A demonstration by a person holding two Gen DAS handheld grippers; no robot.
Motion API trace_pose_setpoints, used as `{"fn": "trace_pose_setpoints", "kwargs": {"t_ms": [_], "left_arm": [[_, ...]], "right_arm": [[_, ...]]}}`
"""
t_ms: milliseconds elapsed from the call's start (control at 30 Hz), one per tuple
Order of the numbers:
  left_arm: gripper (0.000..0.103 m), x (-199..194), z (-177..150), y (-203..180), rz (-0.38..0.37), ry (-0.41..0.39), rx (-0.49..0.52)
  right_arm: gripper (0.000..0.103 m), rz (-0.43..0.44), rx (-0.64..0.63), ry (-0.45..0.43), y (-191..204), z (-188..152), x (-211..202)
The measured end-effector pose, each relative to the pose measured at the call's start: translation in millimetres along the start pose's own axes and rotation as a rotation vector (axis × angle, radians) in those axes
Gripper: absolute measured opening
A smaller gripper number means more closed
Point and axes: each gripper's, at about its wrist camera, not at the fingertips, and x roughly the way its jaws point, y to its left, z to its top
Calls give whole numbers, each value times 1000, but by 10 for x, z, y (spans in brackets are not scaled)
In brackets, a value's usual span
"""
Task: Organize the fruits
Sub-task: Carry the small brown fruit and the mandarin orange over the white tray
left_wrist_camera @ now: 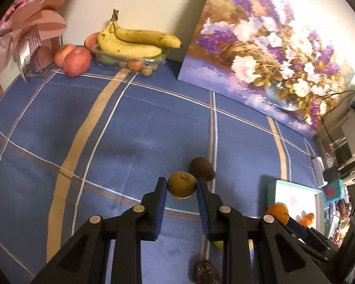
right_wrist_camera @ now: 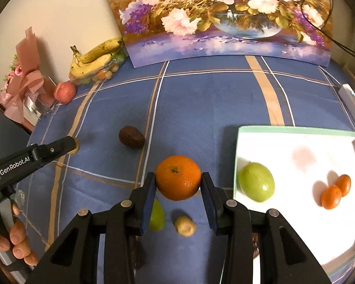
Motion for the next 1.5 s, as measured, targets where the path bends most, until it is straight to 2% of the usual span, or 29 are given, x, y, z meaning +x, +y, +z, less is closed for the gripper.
{"fn": "trace_pose_setpoints", "kwargs": {"t_ms": [533, 967, 1167, 1500], "left_arm": [[27, -382, -283, -239, -8, -70, 44], [27, -348, -390, -517, 2, -72, 116], [27, -291, -490, -774, -20, -50, 174], [27, -120, -781, -1360, -66, 13, 319]], "right_arm": [[40, 10, 42, -72, -227, -288, -478], [40, 35, 94, -90, -463, -261, -560], [40, -4, 140, -94, -687, -260, -606], [40, -119, 284, -94, -1366, -297, -742]]}}
